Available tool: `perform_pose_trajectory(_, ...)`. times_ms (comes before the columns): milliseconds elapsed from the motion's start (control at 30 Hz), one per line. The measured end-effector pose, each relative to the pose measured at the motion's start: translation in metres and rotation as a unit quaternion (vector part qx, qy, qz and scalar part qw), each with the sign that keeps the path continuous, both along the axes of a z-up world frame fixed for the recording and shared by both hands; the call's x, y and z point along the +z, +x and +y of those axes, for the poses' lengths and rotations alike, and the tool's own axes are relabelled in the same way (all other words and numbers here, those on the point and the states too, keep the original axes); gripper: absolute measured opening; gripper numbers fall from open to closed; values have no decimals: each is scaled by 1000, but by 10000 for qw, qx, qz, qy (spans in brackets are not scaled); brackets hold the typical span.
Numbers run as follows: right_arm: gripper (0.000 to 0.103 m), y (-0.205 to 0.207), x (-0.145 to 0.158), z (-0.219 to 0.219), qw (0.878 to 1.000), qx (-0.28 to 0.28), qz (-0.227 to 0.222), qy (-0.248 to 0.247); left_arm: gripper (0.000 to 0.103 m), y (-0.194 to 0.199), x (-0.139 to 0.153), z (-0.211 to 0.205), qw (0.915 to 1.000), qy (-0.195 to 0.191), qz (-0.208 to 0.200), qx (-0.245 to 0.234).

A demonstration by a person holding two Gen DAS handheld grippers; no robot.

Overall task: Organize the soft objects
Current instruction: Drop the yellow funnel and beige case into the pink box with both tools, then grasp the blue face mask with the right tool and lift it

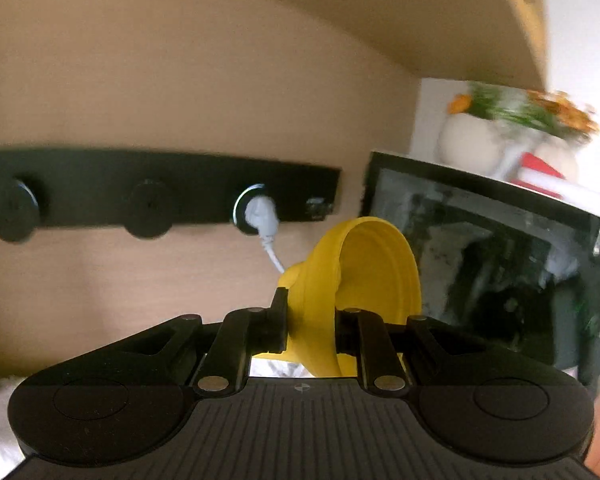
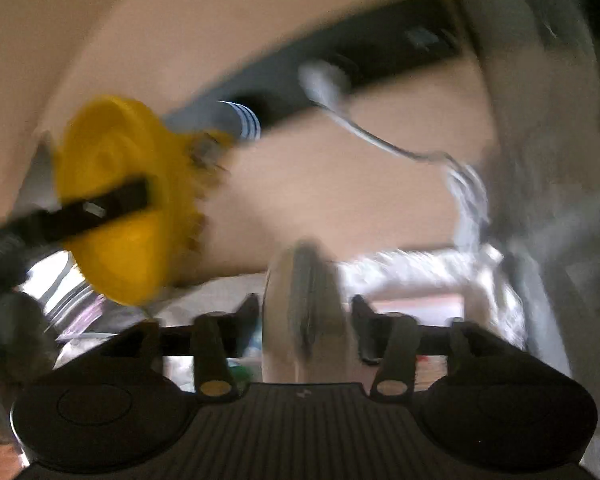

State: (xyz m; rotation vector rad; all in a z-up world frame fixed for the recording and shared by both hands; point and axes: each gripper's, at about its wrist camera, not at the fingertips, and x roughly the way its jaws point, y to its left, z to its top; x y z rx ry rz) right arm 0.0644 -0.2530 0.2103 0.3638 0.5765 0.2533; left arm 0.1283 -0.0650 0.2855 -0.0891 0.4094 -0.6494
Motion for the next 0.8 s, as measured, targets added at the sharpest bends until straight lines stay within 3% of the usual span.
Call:
perform_pose_trajectory(67, 58, 5, -20, -9, 9989, -379, 289, -4, 18, 23, -22, -8, 9992, 18, 386, 110)
perform_pose_trajectory(133, 58, -9, -39, -4, 9982, -371, 370, -295, 18, 43, -65, -16, 9958, 256, 824, 301)
perform_pose_trajectory(233, 59, -42, -60, 24, 9920, -109, 335, -1212, 21, 54, -129, -27, 9839, 874, 1478, 500)
perform_pose_trajectory(333, 65, -66, -81, 55, 9767, 241, 247, -2116, 24, 51, -166, -17, 9766, 691, 1885, 769)
perform_pose_trajectory(433, 70, -77, -105, 70, 9677, 468, 339, -2454, 31, 37, -168, 2, 9749, 460, 1943, 982)
perform_pose_trajectory(533, 70, -69, -125, 78, 9677, 574, 712, -2350, 31, 31, -153, -1, 9806, 546, 1736, 732)
perform_pose_trajectory(667, 70, -75, -130, 89, 9688, 543, 761, -2296, 30, 49, -120, -19, 9883, -8, 1387, 628)
perform_pose_trajectory(800, 70, -87, -132, 89, 9667, 500, 737, -2400, 30, 53, -115, -25, 9899, 233, 1162, 774)
